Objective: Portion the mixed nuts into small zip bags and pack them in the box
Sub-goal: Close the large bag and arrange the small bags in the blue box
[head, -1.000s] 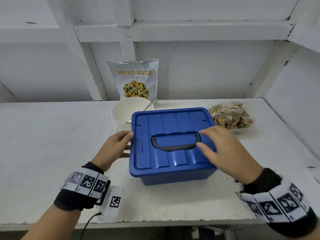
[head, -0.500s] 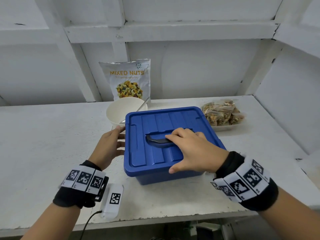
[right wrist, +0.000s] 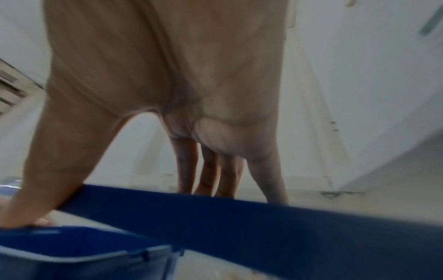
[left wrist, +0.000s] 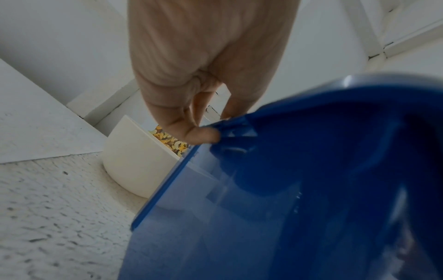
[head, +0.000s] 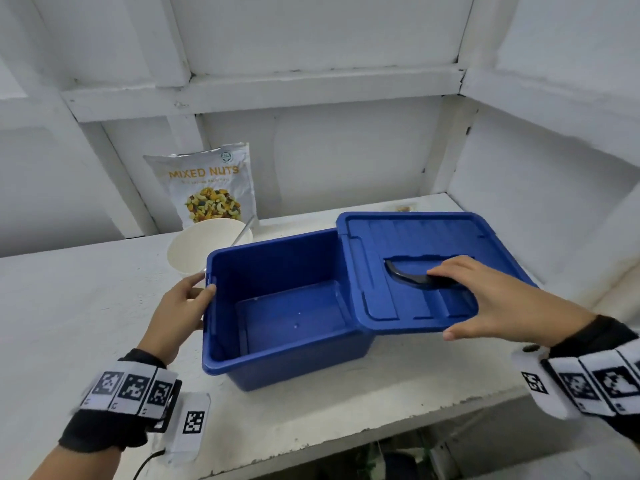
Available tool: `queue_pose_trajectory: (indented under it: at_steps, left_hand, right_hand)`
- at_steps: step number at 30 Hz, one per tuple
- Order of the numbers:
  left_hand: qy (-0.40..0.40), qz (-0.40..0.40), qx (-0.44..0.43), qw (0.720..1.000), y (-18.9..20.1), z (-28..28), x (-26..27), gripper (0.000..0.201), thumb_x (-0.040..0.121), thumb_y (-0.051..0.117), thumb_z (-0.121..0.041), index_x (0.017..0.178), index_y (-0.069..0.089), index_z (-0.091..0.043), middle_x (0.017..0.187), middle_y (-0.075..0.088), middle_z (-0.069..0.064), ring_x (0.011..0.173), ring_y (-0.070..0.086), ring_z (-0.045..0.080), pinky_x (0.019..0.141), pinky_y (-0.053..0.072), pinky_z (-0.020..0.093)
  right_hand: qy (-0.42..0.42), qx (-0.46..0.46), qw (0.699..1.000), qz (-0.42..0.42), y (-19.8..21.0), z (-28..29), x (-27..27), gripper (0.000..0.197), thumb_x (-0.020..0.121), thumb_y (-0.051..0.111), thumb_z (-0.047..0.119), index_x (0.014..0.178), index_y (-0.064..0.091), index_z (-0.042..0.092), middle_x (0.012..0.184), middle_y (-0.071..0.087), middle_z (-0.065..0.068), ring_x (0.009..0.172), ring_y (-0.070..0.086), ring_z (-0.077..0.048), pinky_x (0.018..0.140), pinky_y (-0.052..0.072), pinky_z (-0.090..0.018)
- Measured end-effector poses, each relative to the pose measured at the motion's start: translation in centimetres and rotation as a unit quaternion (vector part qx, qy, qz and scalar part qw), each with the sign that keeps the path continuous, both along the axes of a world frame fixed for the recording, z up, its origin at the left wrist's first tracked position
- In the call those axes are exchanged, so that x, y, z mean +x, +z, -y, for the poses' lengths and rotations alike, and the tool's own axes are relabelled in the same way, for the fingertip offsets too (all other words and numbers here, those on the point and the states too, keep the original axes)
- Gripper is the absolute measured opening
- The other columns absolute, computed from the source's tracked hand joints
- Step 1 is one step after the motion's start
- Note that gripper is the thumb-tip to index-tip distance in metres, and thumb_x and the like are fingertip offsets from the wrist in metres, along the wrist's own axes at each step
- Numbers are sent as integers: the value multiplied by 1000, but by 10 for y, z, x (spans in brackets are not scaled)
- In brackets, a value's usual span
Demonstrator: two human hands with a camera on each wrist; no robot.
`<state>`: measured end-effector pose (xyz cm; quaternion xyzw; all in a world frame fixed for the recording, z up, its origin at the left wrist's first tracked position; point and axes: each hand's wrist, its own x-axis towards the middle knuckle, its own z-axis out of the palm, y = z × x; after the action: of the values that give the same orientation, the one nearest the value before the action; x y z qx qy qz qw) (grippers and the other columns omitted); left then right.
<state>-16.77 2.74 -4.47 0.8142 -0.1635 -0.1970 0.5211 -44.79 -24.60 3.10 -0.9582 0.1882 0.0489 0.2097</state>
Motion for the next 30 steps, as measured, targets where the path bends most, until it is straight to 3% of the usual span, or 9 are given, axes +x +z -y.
queue_pose_trajectory:
  at_steps: [3,9,16,22,28,30]
  left_hand:
    - [-26,-7,16,1000,0,3,1,49,95,49,-26,141,34,-23,120,56,11,104,58,31,81,53,47]
    - [-51,21,32,998,2,2,7,46,94,45,-6,137,41,-21,118,58,13,99,58,31,67,52,36]
    - [-49,47,45,997,0,-3,9,45,94,43,-6,134,43,-27,114,57,7,103,55,31,78,52,45]
    - [-32,72,42,996,-4,0,3,44,95,42,-8,136,41,-23,119,53,5,101,51,25,81,45,39]
    - [-28,86,49,995,-5,2,1,42,97,41,-13,138,39,-22,130,51,7,101,48,21,83,42,37]
    - [-26,85,50,995,-4,2,1,42,97,41,-13,138,39,-22,129,52,7,100,49,22,82,43,37]
  right_hand:
    - [-32,22,999,-18,-12,18,-23,77,70,78,35,133,34,30,126,33,19,117,37,2,93,28,-9]
    - [-62,60,995,-56,-39,39,-37,78,68,81,27,131,34,27,128,37,13,120,41,-2,96,32,-12]
    - [-41,38,987,-153,-72,44,-28,76,69,79,28,128,32,28,123,35,14,116,43,-7,95,37,-18]
    - [-14,31,981,-191,-104,38,1,77,69,78,28,131,33,24,121,33,12,112,43,-8,94,38,-20]
    - [3,30,978,-208,-107,41,22,89,74,76,33,143,23,18,141,28,4,127,37,-14,103,34,-23]
    - [-13,43,983,-177,-94,46,30,81,78,72,33,143,27,18,141,32,3,128,37,-13,101,31,-21]
